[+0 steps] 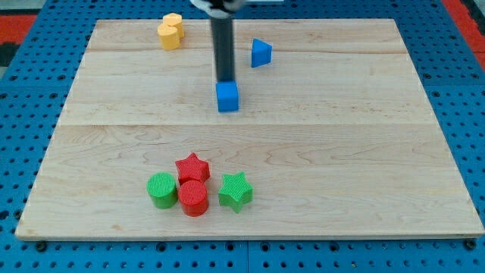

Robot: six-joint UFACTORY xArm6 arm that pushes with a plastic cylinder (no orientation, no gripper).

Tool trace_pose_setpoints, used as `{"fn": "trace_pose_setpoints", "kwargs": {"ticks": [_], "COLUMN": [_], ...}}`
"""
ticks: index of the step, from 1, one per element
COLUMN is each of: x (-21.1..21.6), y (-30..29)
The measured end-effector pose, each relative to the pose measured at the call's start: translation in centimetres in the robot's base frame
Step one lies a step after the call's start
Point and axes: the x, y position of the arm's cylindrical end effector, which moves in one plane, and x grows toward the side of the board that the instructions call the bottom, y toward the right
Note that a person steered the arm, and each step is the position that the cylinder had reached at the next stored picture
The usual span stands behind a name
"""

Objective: Move the blue blocks top left to the red star

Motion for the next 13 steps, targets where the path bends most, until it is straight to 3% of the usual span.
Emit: {"fn": "trace_pose_setpoints", "kwargs": {"ticks": [1, 2, 3, 4, 5, 6, 7, 9, 10, 12, 13], "x": [-1.4, 3.0, 3.7, 10.9, 12.7, 4.6, 2.3, -9.7, -9.9, 3.4, 9.2], "y": [3.9, -1.6, -5.2, -10.5, -11.5, -4.5, 7.0, 8.1, 3.5, -9.5, -12.0]}}
